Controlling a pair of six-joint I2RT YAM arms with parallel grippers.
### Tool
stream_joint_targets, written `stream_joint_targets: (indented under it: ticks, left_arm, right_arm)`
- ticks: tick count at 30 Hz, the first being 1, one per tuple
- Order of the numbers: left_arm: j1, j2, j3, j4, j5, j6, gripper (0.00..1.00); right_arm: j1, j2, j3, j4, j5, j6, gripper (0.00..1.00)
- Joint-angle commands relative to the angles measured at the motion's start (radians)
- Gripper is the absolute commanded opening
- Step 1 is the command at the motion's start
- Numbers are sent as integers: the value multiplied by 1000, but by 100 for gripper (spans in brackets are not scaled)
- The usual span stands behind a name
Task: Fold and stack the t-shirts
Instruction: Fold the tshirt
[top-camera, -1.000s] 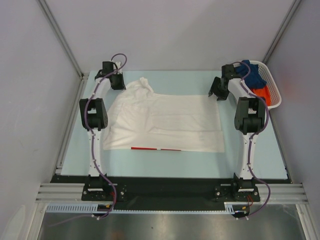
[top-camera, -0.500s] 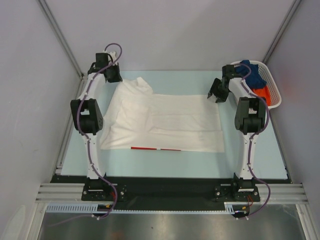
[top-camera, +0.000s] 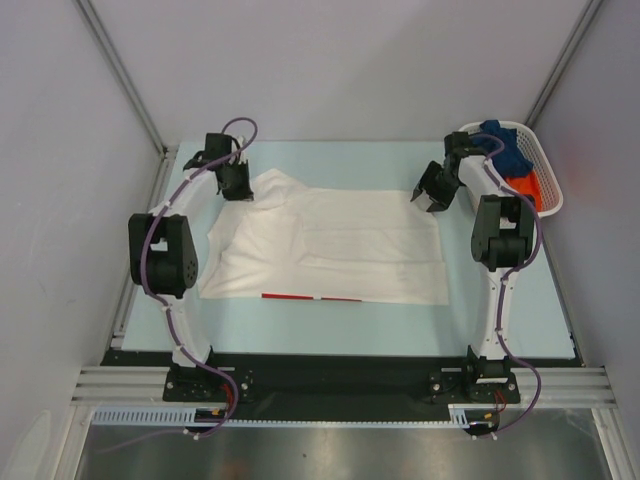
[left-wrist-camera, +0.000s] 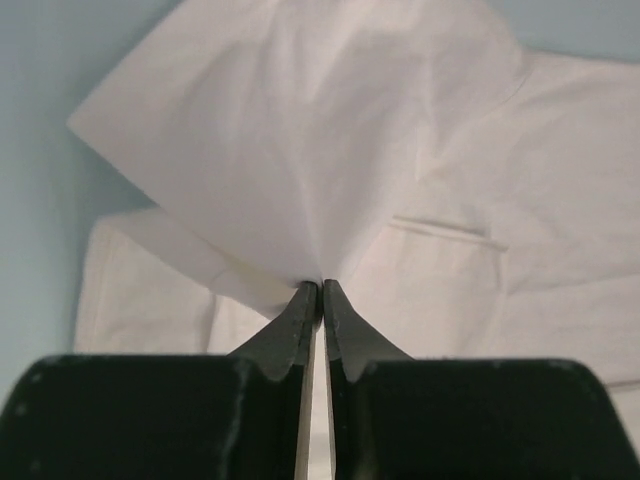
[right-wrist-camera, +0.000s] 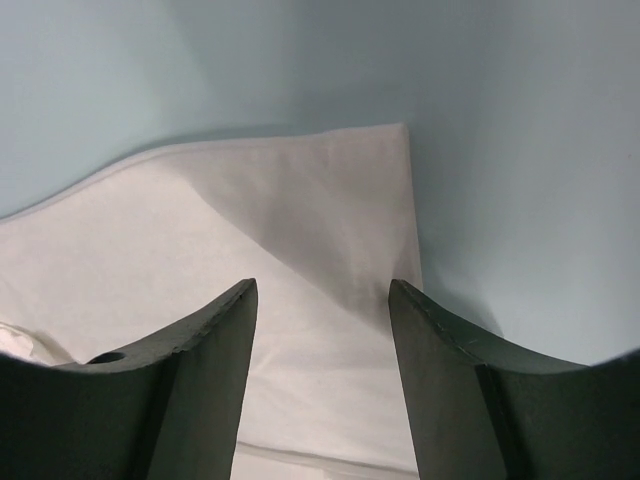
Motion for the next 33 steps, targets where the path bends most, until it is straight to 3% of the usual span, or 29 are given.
stream_joint_targets:
  ticks: [1, 2, 6, 8, 11, 14, 16, 20, 23, 28, 33]
  left_arm:
    - [-3, -58, -82, -31, -70, -42, 10]
    - [-3, -62, -99, -31, -74, -43, 11]
    - [6, -102, -147, 33, -131, -91, 52]
    - [29, -111, -124, 81, -112, -123, 60]
    - [83, -50, 1, 92, -29, -206, 60]
    - [146, 165, 225, -35, 11, -290, 43]
    - [166, 243, 390, -150, 1, -343, 39]
    - [167, 436, 688, -307, -80, -402, 41]
    - [167, 473, 720, -370, -116, -428, 41]
    - [157, 415, 538, -235, -123, -405, 42]
    - [154, 432, 528, -243, -159, -404, 45]
  right_arm:
    - [2, -51, 40, -45, -2, -2, 61]
    - [0, -51, 43, -47, 3, -9, 61]
    - [-4, -37, 69, -53, 20, -20, 61]
    - [-1, -25, 88, -52, 18, -11, 61]
    - [2, 1, 126, -45, -2, 17, 61]
    - [11, 30, 166, -47, -6, 31, 62]
    - [16, 43, 183, -52, 3, 28, 62]
    - [20, 50, 214, -65, 58, 5, 62]
    - [25, 55, 215, -65, 76, -8, 62]
    - [26, 66, 208, -73, 80, -15, 62]
    - [28, 63, 191, -73, 78, -20, 62]
